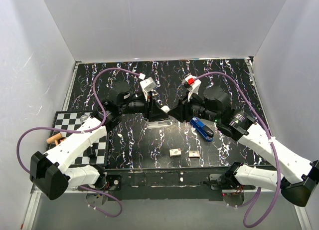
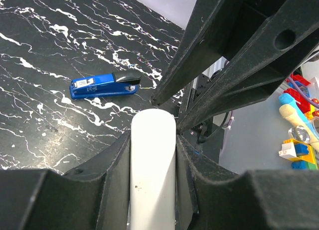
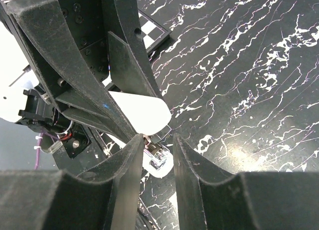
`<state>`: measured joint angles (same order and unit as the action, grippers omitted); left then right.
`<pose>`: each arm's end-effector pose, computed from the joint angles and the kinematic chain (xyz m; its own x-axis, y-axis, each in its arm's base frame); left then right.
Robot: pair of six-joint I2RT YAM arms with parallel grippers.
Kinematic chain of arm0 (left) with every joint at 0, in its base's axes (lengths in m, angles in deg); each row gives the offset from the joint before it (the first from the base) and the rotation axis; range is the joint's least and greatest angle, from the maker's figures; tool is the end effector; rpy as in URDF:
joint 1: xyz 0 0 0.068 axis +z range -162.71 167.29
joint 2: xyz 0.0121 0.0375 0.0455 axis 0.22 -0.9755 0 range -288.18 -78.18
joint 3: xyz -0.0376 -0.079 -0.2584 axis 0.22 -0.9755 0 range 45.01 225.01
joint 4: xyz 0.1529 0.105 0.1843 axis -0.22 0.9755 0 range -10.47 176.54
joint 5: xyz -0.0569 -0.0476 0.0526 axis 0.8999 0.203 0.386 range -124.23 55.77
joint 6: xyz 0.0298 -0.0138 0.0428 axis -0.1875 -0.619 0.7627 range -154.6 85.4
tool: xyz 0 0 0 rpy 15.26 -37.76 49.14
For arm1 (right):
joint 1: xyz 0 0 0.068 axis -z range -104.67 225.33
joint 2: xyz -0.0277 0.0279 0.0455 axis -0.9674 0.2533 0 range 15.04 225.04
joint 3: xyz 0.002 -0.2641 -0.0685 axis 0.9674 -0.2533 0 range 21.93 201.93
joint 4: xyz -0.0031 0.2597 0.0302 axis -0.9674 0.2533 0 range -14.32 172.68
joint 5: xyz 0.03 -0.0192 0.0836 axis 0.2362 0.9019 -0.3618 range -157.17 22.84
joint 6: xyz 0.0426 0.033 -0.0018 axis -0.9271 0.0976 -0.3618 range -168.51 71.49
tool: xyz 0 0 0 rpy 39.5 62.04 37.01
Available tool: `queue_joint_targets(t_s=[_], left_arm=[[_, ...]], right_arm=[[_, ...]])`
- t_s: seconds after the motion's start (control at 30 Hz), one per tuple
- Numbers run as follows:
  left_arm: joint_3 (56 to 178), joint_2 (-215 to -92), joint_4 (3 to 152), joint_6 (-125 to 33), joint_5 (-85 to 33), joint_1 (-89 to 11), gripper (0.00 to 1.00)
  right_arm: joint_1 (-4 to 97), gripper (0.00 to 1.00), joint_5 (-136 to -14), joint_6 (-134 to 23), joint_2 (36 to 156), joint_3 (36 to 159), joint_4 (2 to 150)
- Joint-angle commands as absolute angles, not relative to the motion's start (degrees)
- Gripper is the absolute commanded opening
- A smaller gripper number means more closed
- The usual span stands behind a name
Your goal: Unload the staples from the stapler
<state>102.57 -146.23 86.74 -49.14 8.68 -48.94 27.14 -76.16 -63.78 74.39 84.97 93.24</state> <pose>0.2023 -0.1783 0.3424 -0.4774 0.1219 -0.8702 0.8639 0.2458 -0.4395 0.1506 0.1766 0.3901 -0.3747 -0.0288 -0.9267 -0.7657 0.5732 0.2918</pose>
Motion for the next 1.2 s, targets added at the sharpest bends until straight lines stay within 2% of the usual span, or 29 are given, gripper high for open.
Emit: queue_joint_targets(t_s=[0.0,0.67,1.17], left_arm=[[104.60,-145.24,84.02,-50.06,10.15,-49.27,0.00],[105.39,-144.19,79.89,-56.82,15.51,-49.54,0.00],[103.20,-143.57,66.19,-70.09,18.41,-49.62,0.00]], right_arm=[[26.99,0.38,-75.43,-63.89,73.93,84.33,90.71],[26.99,0.38,-71.47,-64.24,74.89,77.31,82.28],[26.99,0.38,-68.05,-65.47,75.07,69.21,70.15]])
